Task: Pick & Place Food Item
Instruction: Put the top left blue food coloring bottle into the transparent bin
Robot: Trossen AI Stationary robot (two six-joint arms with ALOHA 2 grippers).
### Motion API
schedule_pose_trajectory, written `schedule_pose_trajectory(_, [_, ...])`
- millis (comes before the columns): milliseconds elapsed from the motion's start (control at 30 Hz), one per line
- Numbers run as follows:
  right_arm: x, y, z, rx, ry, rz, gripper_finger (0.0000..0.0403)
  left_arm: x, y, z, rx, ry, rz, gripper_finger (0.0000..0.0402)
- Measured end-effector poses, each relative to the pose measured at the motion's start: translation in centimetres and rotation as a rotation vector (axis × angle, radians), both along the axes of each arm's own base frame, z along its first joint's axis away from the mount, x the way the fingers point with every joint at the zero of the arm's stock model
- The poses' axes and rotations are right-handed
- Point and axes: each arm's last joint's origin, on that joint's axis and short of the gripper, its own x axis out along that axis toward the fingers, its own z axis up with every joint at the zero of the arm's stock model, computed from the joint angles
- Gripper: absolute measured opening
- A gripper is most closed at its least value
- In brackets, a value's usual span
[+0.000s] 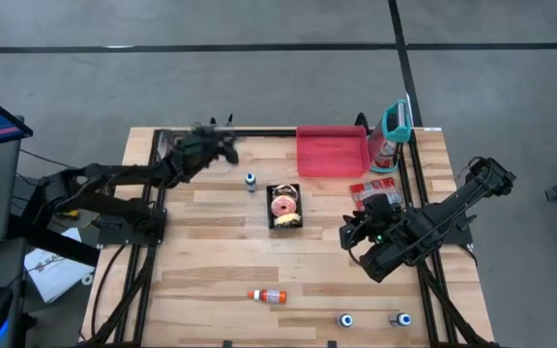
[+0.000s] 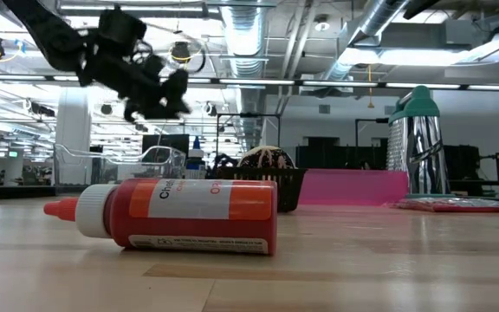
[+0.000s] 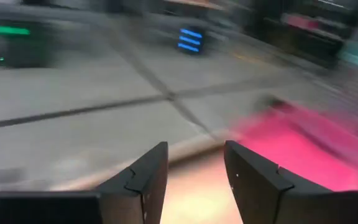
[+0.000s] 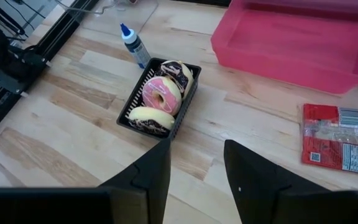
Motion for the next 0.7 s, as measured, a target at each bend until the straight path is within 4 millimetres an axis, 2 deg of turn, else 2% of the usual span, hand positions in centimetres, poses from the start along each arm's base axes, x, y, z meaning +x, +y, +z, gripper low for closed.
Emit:
schedule_pose_trajectory(200, [0.0,-0.1,0.0,-0.029,-0.002,0.007,0.0143,1.1,-4.6,-0.1,-0.013,0.161,-0.398,0.0141])
schedule_pose_trajectory(333, [0.0,-0.1,0.1,-0.038,0.003,0.014,0.0143,1.5,-6.3,-0.3,0.037,0.243,-0.569,0.0153])
schedule_pose_trajectory(467, [0.0,-0.1,0.1,-0.044,0.009,0.023,0.0143,1.6,-6.6,-0.3,0.077,0.274,-0.604,0.0191])
schedule_pose_trajectory(700, [0.1,0.0,0.1,-0.041,0.004,0.023,0.0143,1.6,-5.8,-1.5,0.054,0.353,-0.578,0.0255])
